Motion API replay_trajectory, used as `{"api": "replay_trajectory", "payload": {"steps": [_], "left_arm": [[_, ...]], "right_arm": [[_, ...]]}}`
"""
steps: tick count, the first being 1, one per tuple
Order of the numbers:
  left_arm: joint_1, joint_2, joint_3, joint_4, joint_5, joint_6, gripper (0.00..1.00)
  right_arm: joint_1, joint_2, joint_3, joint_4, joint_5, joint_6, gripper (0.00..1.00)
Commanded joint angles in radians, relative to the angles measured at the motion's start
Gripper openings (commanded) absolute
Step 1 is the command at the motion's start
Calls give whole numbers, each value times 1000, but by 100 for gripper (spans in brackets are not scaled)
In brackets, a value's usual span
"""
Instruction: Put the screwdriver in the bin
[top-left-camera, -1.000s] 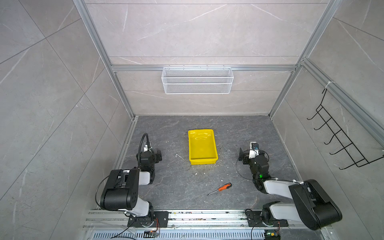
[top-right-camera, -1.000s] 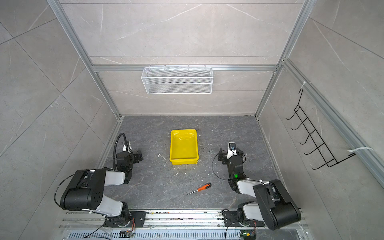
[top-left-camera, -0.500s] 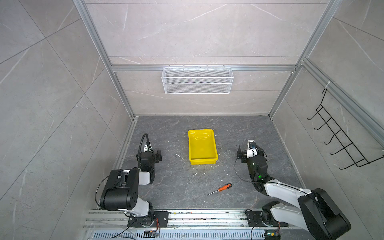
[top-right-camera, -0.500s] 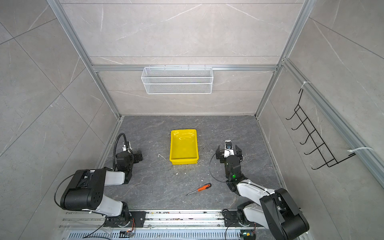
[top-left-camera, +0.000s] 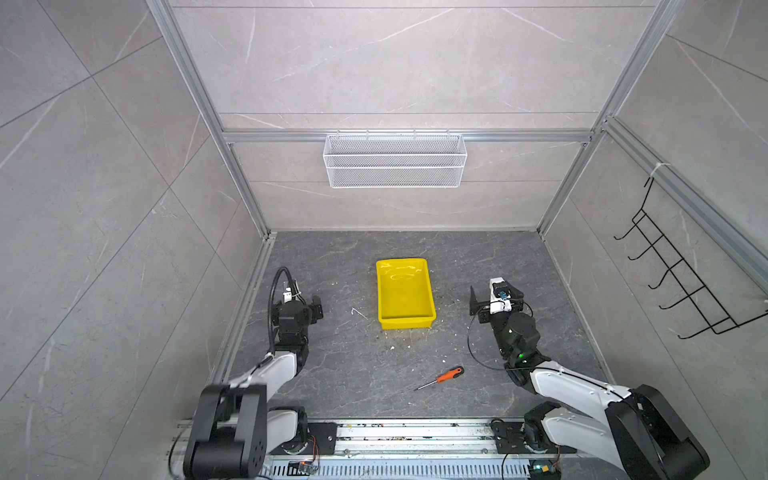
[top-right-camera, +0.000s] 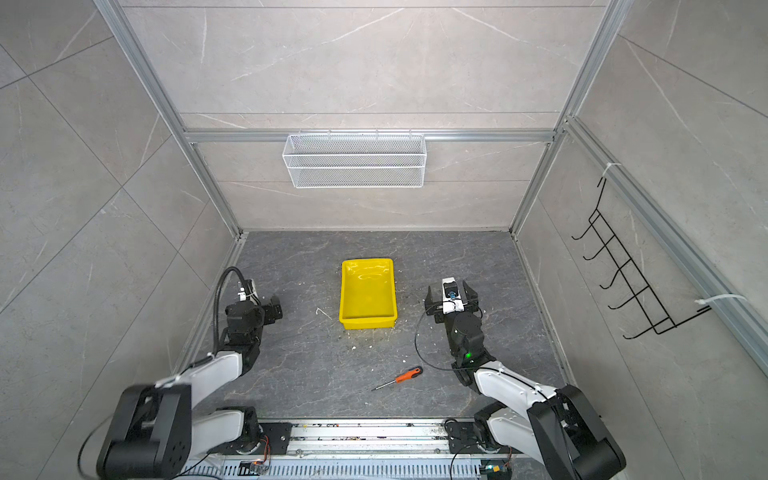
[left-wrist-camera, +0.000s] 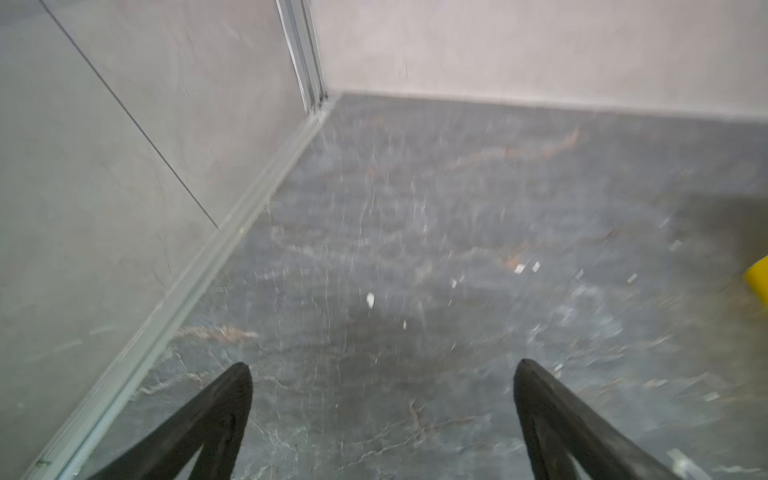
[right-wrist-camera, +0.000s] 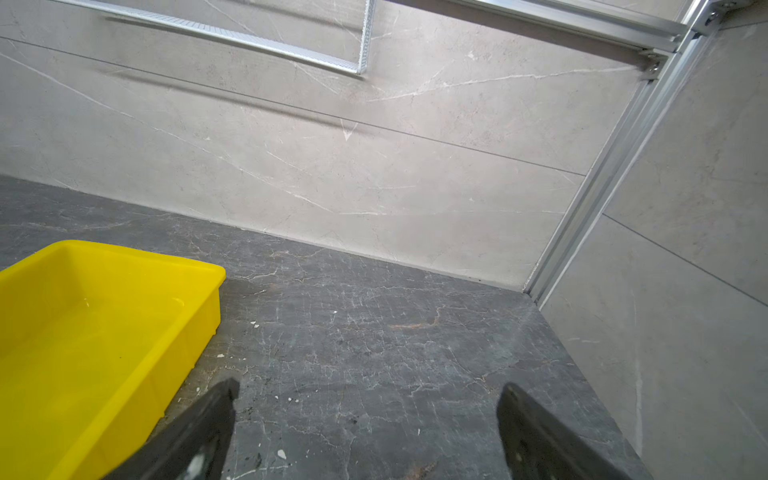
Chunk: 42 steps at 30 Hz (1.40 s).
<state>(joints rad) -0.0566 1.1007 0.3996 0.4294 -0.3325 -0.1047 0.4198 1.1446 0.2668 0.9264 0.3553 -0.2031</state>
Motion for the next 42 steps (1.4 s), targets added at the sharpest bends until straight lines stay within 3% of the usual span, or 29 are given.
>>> {"api": "replay_trajectory", "payload": {"steps": [1, 4, 6, 9, 13, 16, 18, 20, 21, 24, 26, 28, 29, 31, 36, 40, 42], "left_arm": [[-2, -173, 118, -402, -26, -176, 100], [-6, -296, 123, -464, 185, -264, 100], [-11, -346, 103, -471, 302, -329, 100], [-32, -351, 106, -586, 304, -426, 100], [-77, -301, 134, -677, 317, -445, 100], [-111, -288, 165, -714, 362, -417, 100], [-112, -296, 183, -731, 416, -408, 100], [-111, -309, 183, -738, 450, -410, 100], [-110, -319, 176, -749, 416, -443, 100], [-110, -354, 187, -924, 158, -647, 100], [-110, -380, 184, -1051, -28, -821, 100], [-110, -406, 162, -1108, -120, -928, 100], [-108, -417, 157, -1092, -102, -889, 100], [-110, -426, 171, -1051, -12, -778, 100], [-137, -388, 185, -970, 170, -652, 100], [-261, -295, 187, -838, 254, -570, 100], [-334, -238, 218, -847, 232, -523, 100]], "right_arm": [[5, -32, -18, -1, -18, 13, 99], [7, -104, 15, -157, 18, 118, 99], [6, -181, 111, -450, 84, 216, 99], [7, -272, 307, -885, 185, 357, 99], [6, -368, 462, -1159, 316, 470, 99], [4, -408, 573, -1420, 536, 738, 100], [5, -419, 635, -1599, 581, 849, 100], [5, -426, 698, -1727, 475, 846, 100], [5, -427, 713, -1749, 412, 842, 99], [5, -420, 737, -1804, 248, 873, 99], [5, -406, 769, -1869, 243, 915, 99], [5, -402, 785, -1966, 379, 1034, 98], [5, -412, 785, -2010, 447, 1096, 100], [5, -446, 795, -2015, 447, 1065, 100], [5, -515, 773, -1889, 124, 939, 99], [5, -444, 777, -1873, 8, 966, 98], [5, -364, 818, -1897, -49, 1001, 98]]}}
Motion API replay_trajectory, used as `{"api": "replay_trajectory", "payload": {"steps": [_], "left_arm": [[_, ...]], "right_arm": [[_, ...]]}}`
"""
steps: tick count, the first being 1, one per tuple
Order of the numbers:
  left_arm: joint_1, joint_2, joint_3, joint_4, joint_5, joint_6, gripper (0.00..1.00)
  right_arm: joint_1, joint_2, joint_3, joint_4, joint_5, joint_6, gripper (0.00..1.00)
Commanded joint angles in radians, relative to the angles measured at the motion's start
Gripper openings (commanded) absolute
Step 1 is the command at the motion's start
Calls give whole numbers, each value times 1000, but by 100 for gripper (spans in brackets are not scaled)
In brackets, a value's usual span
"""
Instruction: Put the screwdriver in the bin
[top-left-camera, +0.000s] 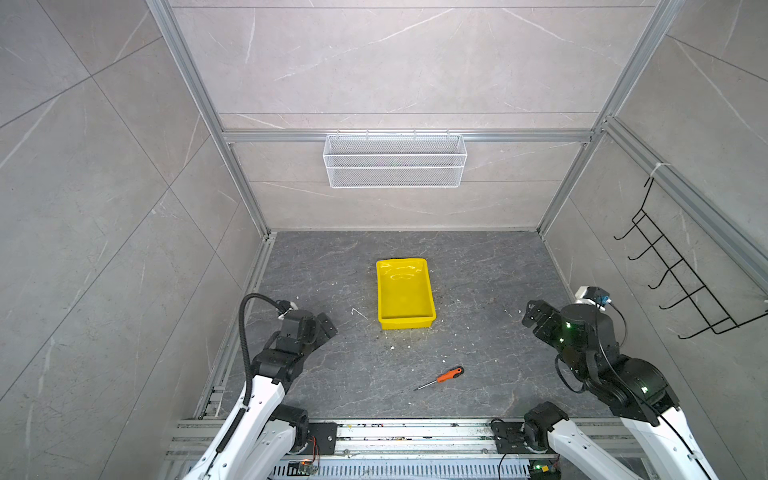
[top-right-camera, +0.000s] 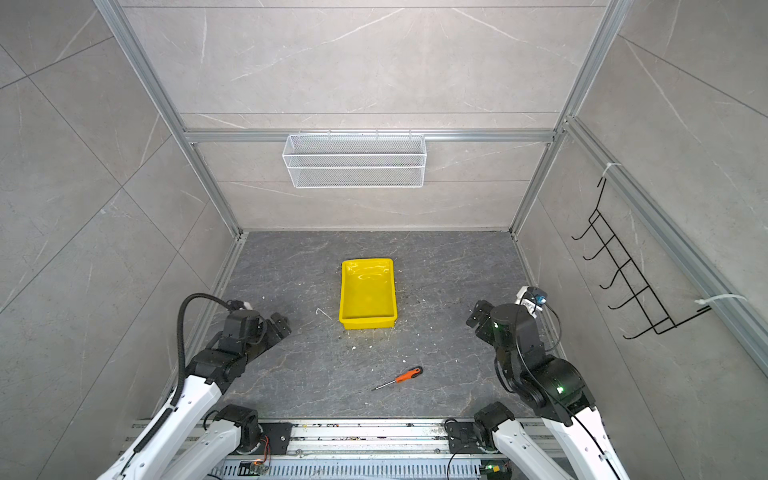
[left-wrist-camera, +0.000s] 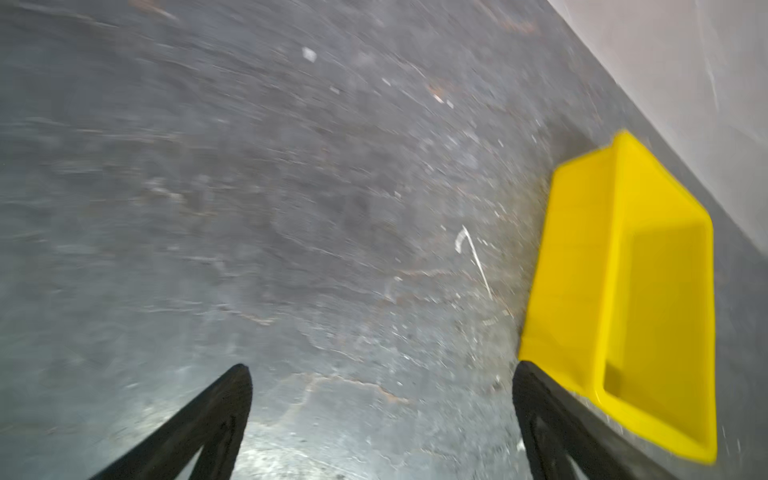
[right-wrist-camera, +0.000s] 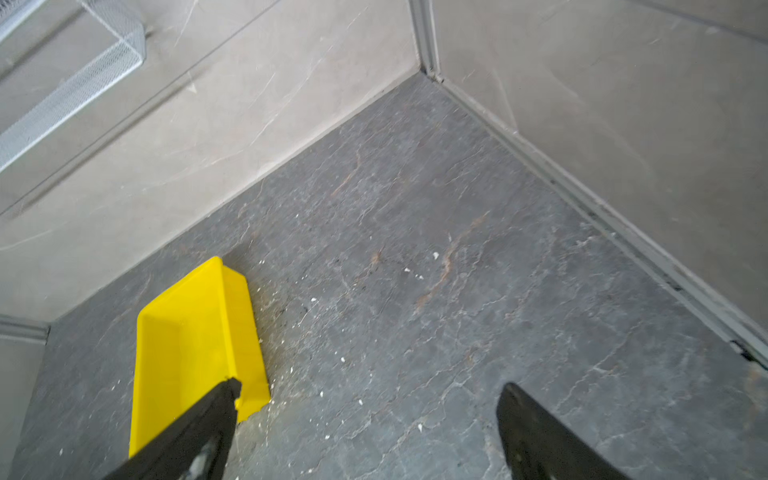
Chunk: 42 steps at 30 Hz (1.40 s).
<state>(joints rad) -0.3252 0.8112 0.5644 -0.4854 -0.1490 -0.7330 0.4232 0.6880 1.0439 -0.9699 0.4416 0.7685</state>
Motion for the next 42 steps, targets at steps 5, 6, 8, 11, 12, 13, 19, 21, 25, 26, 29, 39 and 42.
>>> {"api": "replay_trajectory", "payload": {"steps": [5, 6, 8, 11, 12, 13, 19, 21, 25, 26, 29, 39, 42], "left_arm": [[-176, 65, 29, 24, -81, 107, 100], [-176, 36, 5, 29, -86, 103, 100], [-176, -37, -55, 56, -95, 97, 100], [-176, -159, -189, 177, -106, 80, 100], [-176, -182, -217, 192, -109, 68, 100], [-175, -195, -238, 193, -114, 62, 100], [-176, -113, -248, 222, -104, 80, 100], [-175, -90, -229, 199, -114, 78, 100], [-175, -104, -234, 192, -61, 75, 100], [-176, -114, -238, 194, -65, 73, 100], [-176, -136, -250, 194, -75, 64, 100], [-175, -139, -253, 189, -65, 62, 100], [-176, -132, -254, 192, -63, 61, 100]], "right_arm": [[3, 184, 15, 27, -380, 235, 92], [2, 157, -32, 69, -422, 294, 92], [3, 73, -146, 163, -464, 402, 90], [5, -78, -355, 314, -509, 601, 88], [4, -109, -405, 351, -527, 636, 87], [5, -129, -443, 357, -533, 664, 86], [10, -2, -443, 285, -588, 643, 85], [29, 63, -448, 287, -600, 655, 84], [103, 100, -545, 420, -590, 779, 62], [124, 103, -573, 465, -573, 809, 60], [154, 167, -588, 507, -535, 846, 60], [334, 361, -481, 353, -397, 1052, 59], [384, 382, -517, 437, -377, 1117, 58]]}}
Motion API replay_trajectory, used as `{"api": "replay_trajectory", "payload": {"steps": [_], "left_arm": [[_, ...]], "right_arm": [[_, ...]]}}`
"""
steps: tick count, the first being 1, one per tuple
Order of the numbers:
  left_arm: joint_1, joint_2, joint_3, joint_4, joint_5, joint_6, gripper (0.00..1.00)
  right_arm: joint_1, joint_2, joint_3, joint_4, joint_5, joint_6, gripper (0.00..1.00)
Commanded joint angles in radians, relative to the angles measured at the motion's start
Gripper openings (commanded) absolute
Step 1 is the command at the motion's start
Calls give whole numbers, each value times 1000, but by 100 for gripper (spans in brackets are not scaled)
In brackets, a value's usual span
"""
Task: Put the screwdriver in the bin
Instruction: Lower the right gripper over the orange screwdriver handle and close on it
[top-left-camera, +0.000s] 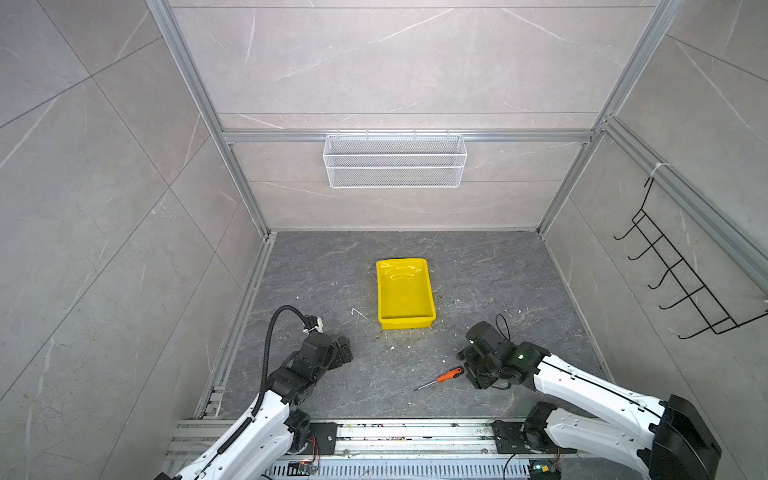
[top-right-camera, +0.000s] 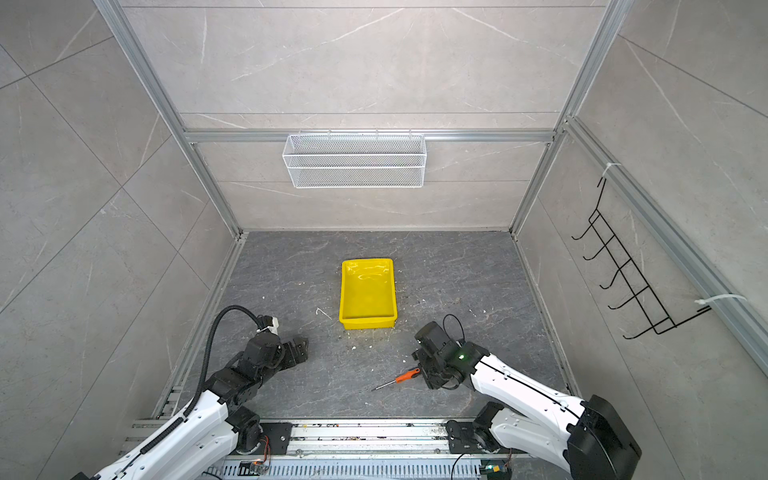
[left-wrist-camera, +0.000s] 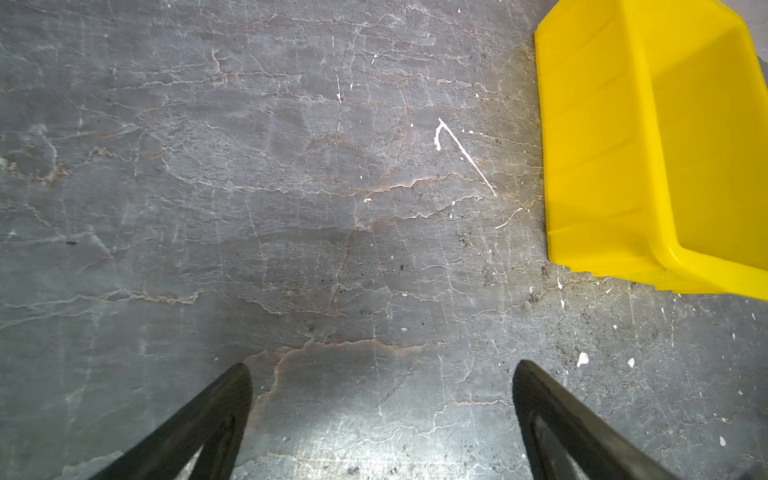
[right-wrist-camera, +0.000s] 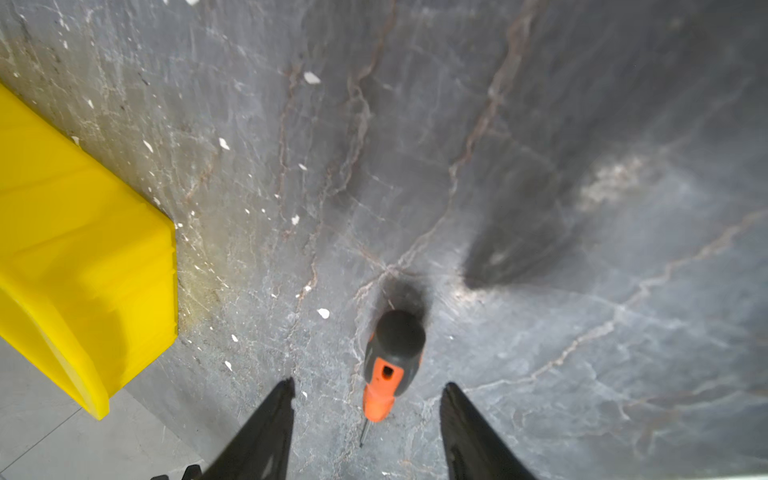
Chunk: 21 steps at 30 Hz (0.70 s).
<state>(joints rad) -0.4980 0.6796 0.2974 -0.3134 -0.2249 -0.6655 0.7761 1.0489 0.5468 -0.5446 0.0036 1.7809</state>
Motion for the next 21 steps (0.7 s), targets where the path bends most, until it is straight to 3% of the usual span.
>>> {"api": "replay_trajectory", "payload": {"steps": [1, 13, 21], "left_arm": [[-3, 3, 14, 24, 16, -7, 100], [-4, 53, 22, 42, 38, -2, 100], [-3, 69, 22, 56, 39, -2, 100]], "right_arm": [[38, 40, -26, 42, 52, 115, 58], [82, 183, -33, 122, 37, 197, 51], [95, 170, -104, 143, 19, 250, 34]]}}
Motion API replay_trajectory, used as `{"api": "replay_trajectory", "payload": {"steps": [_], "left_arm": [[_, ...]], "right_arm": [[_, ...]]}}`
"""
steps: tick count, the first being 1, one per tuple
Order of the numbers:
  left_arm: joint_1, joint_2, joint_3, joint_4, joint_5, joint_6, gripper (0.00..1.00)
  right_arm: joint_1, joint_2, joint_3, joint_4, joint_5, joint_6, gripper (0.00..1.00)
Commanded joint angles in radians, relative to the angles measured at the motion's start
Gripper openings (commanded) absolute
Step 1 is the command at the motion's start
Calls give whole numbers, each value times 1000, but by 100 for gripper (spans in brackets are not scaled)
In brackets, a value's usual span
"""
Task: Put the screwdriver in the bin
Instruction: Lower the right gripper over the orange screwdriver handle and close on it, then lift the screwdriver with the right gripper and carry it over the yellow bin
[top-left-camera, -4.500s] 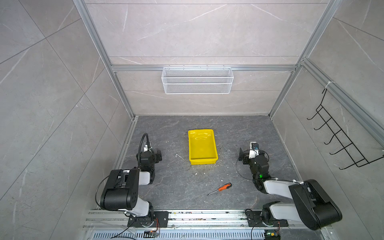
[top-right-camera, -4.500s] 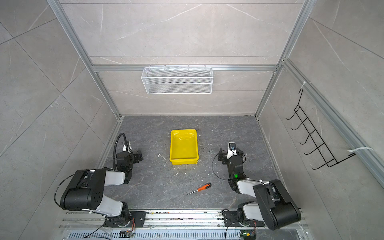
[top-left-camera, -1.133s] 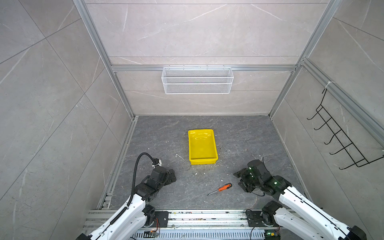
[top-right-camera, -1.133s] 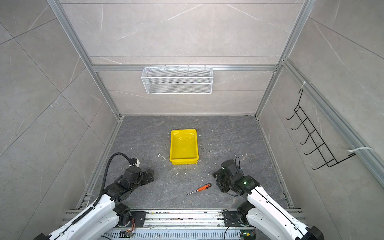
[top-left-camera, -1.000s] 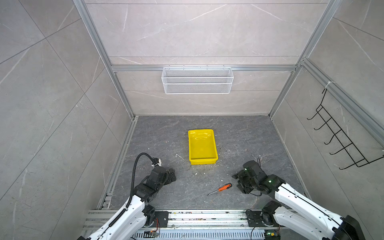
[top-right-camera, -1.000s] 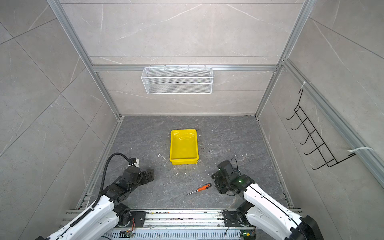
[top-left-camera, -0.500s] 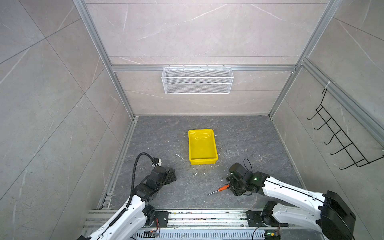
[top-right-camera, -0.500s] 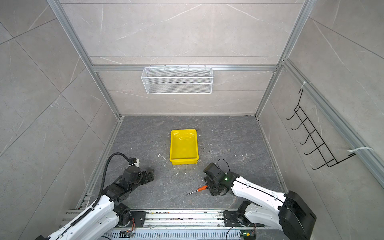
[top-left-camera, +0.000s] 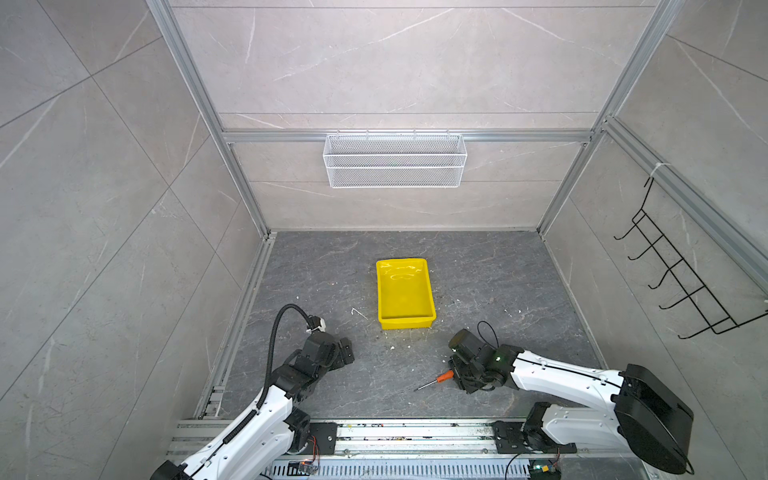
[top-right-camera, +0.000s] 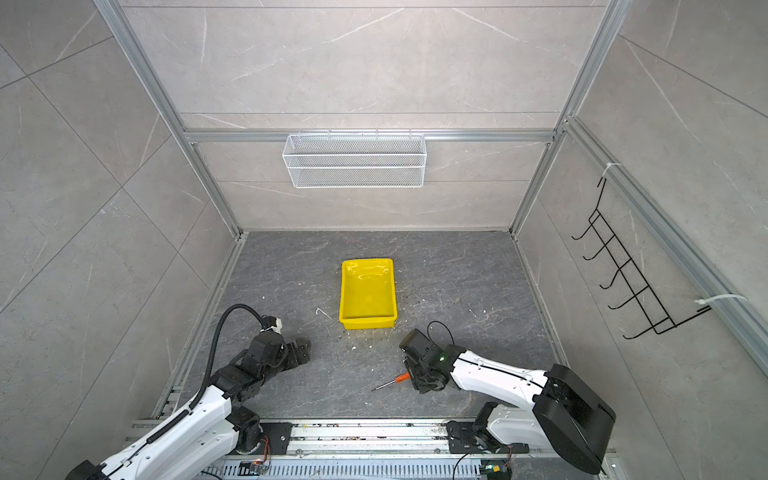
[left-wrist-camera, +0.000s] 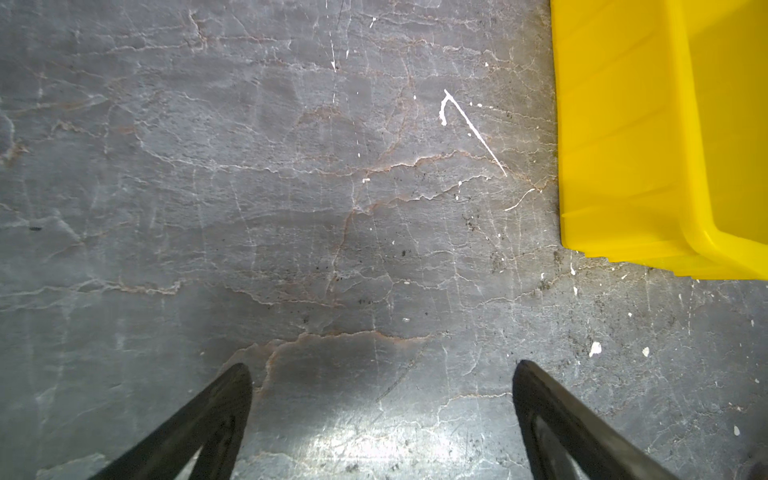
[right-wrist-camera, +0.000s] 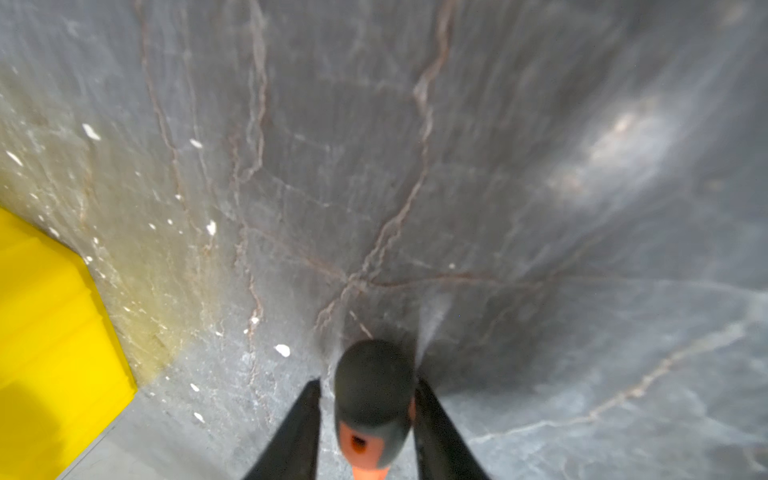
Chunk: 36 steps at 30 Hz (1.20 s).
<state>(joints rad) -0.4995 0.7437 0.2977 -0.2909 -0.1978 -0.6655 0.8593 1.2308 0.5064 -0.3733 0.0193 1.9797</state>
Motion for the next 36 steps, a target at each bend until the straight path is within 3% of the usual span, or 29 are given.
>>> {"api": "replay_trajectory", "payload": {"steps": [1, 6, 13, 17, 22, 25, 30, 33, 36], "left_arm": [[-2, 10, 21, 37, 16, -2, 100], [-2, 43, 30, 46, 1, -4, 100], [-3, 62, 49, 55, -165, -13, 100], [-2, 161, 131, 132, -148, -2, 100], [-14, 405, 255, 276, -141, -13, 100], [-13, 515, 321, 311, -134, 58, 100], [-3, 591, 362, 325, -235, 133, 100], [31, 601, 341, 361, -188, 152, 100], [51, 609, 434, 245, -163, 159, 100]], "right_arm": [[13, -41, -86, -32, 7, 65, 31], [13, -179, -149, -44, 65, 33, 21], [11, -217, -27, -232, 175, -188, 16], [11, -220, 60, -335, 258, -329, 16], [13, -187, 262, -602, 410, -561, 16], [13, -163, 356, -742, 481, -669, 16], [13, -122, 481, -903, 566, -756, 16], [12, -73, 548, -907, 625, -804, 16], [13, 49, 667, -945, 717, -802, 16]]}}
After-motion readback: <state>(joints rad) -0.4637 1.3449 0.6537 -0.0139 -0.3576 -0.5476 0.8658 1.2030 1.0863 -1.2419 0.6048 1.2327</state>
